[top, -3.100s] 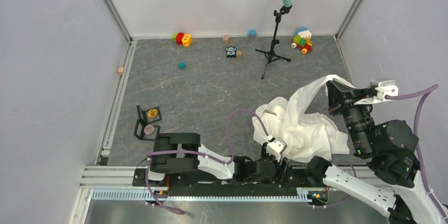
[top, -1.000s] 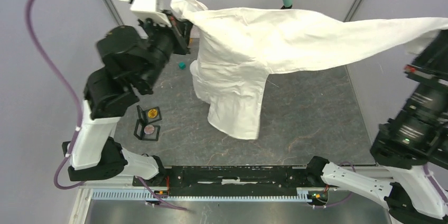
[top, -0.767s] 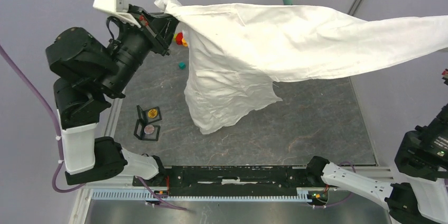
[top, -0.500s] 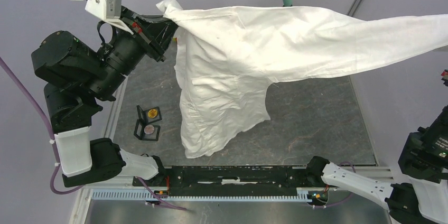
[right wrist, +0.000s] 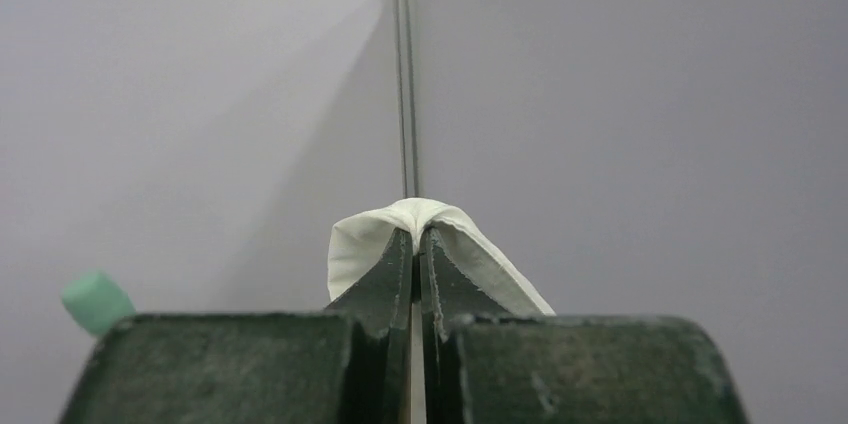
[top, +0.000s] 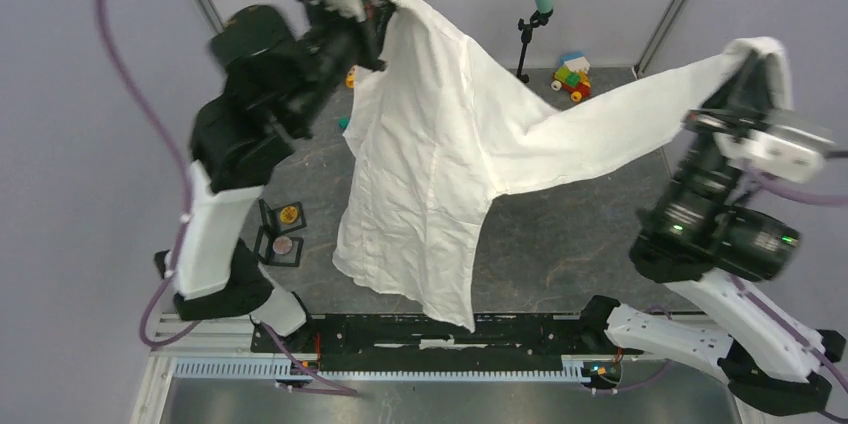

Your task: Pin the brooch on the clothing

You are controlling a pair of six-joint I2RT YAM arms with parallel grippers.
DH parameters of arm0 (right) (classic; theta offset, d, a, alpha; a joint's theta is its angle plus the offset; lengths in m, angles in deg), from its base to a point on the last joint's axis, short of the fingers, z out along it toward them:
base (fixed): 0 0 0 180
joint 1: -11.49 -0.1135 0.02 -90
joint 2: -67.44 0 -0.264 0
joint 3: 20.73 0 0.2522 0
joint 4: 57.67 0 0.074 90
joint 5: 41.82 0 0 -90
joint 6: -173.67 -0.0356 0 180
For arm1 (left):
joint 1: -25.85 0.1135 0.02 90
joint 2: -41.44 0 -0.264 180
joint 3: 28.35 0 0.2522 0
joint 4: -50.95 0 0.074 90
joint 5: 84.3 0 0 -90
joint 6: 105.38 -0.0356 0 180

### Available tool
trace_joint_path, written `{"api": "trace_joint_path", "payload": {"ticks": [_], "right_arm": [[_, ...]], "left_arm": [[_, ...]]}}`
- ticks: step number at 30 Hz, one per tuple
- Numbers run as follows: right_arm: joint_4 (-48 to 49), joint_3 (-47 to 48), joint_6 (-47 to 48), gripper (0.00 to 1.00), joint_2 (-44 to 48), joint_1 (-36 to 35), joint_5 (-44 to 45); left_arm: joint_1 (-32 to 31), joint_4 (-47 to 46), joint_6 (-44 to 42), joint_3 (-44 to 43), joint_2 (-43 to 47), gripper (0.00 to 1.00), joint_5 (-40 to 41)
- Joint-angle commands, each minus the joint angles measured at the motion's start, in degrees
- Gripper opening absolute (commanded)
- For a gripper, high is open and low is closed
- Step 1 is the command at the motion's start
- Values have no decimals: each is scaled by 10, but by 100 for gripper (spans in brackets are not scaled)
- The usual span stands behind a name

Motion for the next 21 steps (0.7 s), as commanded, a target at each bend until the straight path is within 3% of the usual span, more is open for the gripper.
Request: {"api": "trace_joint_path", "payload": {"ticks": [1,5,10,17,21], "right_arm": [[160,-108,162,0,-27,0,77],[165,-215,92,0,-11,52,103],[-137,-221,-226,0,-42,249,54],[-276,-230,-472,0,-143,457,-78],[-308,-218,-559,1,-218,519,-132]], "left_arm": [[86,46,21,24,-104,2,-33],[147,45,51,64,-143,2,-121],[210,62,87,65,-217,2,-194],[269,54,118,44,-334,3,-282],[284,-9,122,24,-401,16,-292]]}}
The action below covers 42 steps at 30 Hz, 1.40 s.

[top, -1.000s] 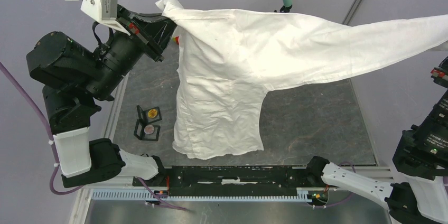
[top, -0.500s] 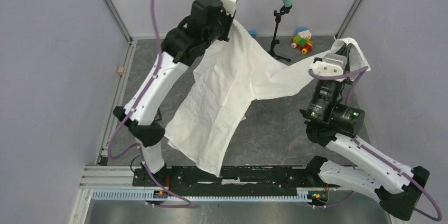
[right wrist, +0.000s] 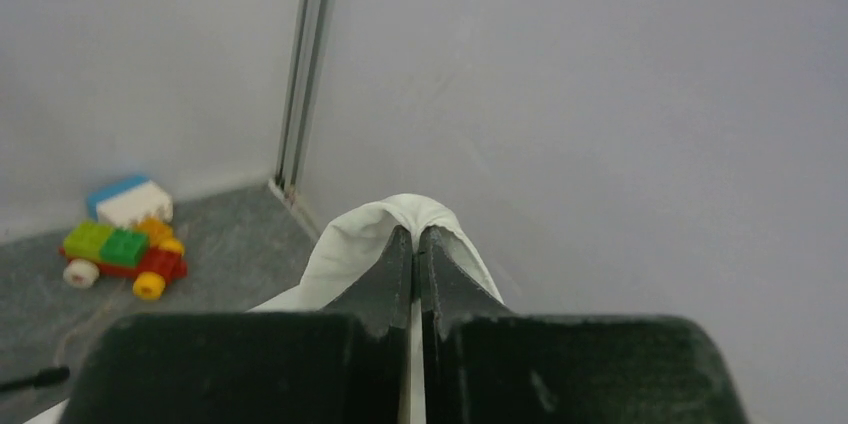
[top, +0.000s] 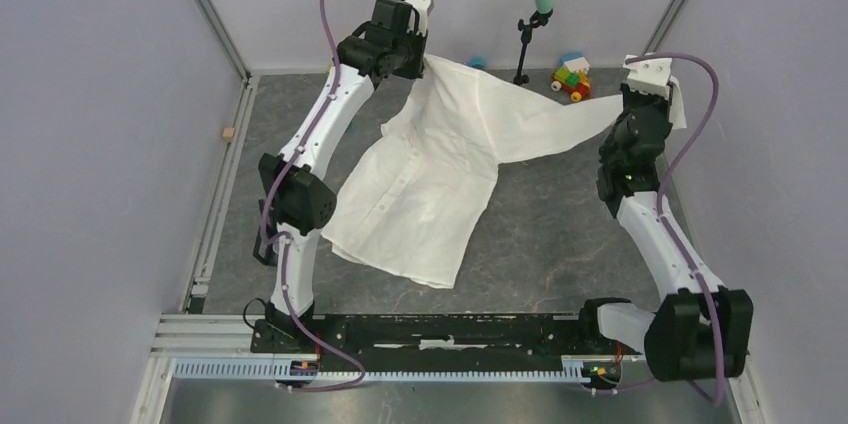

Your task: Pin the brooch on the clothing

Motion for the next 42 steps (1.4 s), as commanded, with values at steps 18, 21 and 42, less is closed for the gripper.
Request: {"api": "trace_joint_path", "payload": {"ticks": [18,21,42], "right_arm": [[-347,-22,-352,98,18,110,-471],[-356,-77,-370,98,41,87,-539],[-371,-291,-459,90,194,-105,-489]], "left_arm": [[-85,-315,150,528,255,100,-120],[-154,-339,186,651,314,100,-85],[-485,-339,305,844,339,58,239]]}}
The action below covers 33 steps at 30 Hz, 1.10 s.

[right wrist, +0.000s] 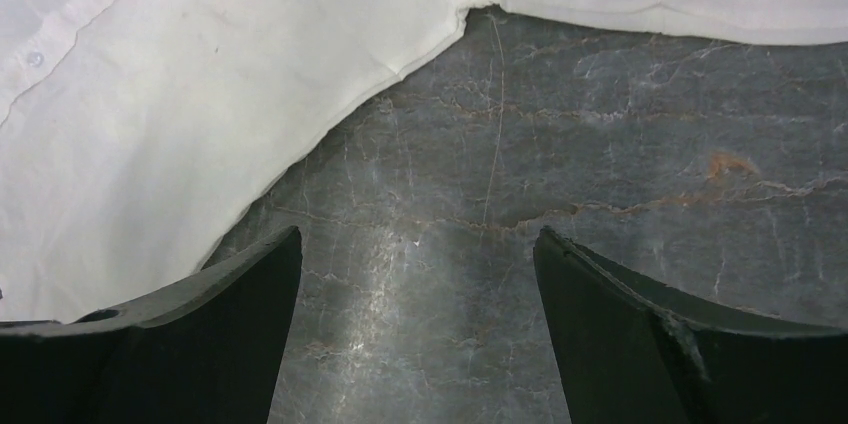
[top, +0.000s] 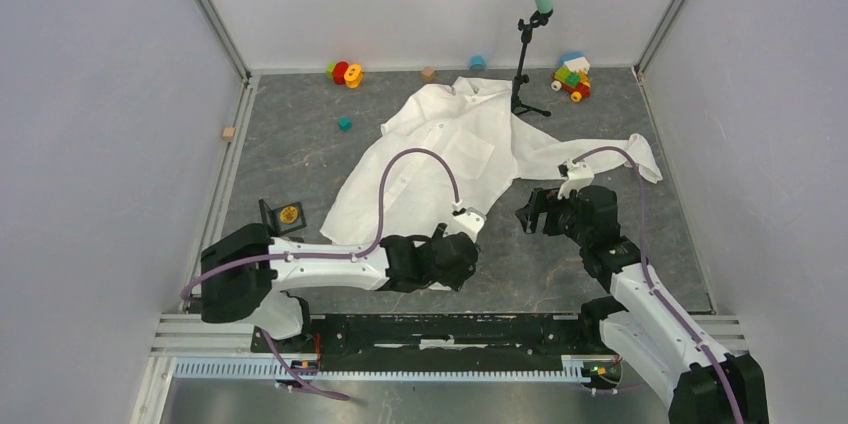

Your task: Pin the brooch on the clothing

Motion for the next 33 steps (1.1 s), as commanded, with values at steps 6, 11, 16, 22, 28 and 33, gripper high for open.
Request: {"api": "trace_joint_path", "payload": {"ticks": [6,11,16,22,28,33], "right_arm": [[12,-8,-11,90,6,-10,17],[16,-10,-10,89,1,-11,9],[8,3,6,87,1,-11,20],[-17,36,28,87,9,-11,42],[-52,63,51,88,14,-11,85],[-74,73,59,90,28,-11,90]], "left_arm": [[-23,-14,39,-22,-70,59,36],[-25,5,50,-30,-111,43,37],[-33,-13,61,-29,-128,2,-9],[-69,-126,-10,-45,-119,2,-104],[-106,-208,-62,-164,-190,2,-233],[-111,-237,-59,-233,-224,12,-292]]}}
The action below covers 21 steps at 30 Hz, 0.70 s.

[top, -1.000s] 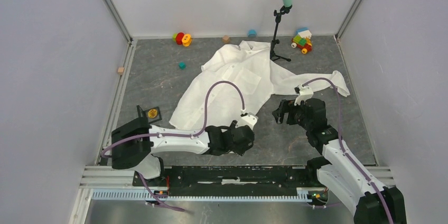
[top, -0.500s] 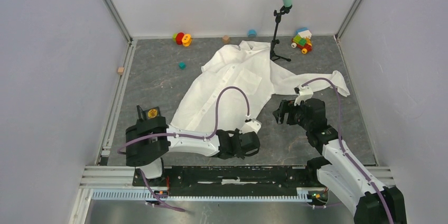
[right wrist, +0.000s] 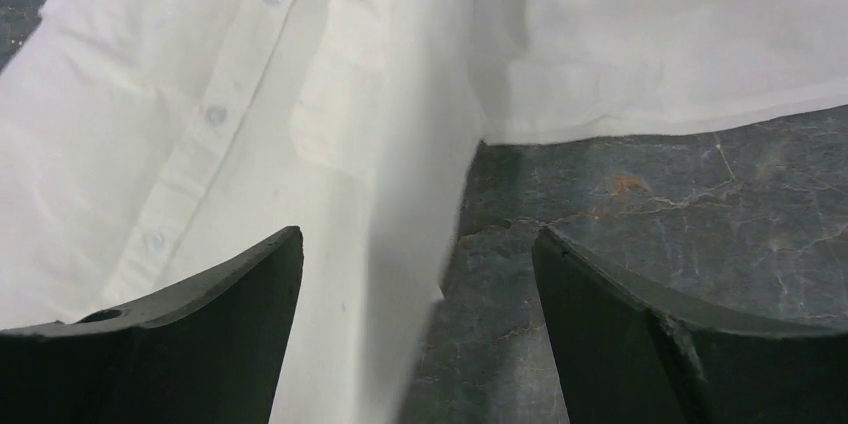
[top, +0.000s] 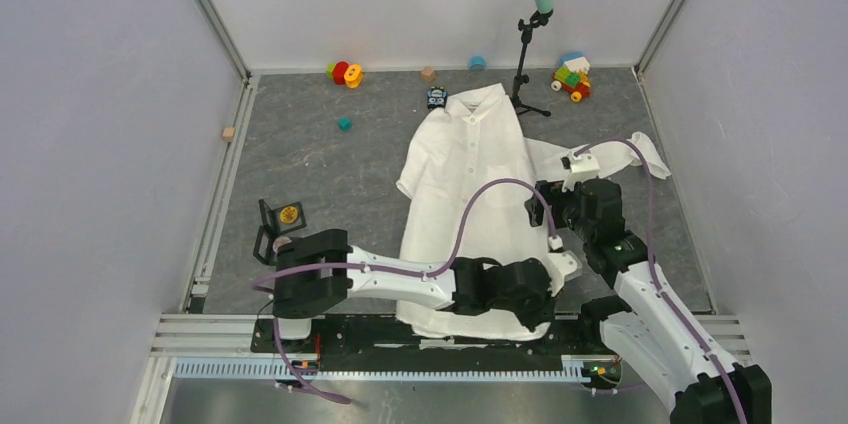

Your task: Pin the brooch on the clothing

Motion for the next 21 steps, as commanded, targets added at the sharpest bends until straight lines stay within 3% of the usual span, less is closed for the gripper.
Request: {"api": "trace_joint_path", "payload": {"ticks": [1,3,7,15,21], "right_arm": [[-22,31,22,90,20,-3,32],[-32,39,31,91,23,-3,44],[-48,62,49,94,16,-3,64],[-44,96,43,93,-15,-3,50],[-22,66,6,91,-26,-3,27]], "left_arm": [[-9,-81,-24,-41,-5,27,-81],[-8,-84,-26,-28,11,59,-69],[-7,-78,-23,29,65,83,-38],[18,21,-28,146,223,97,94],[191,84,23,203,301,97,108]]}}
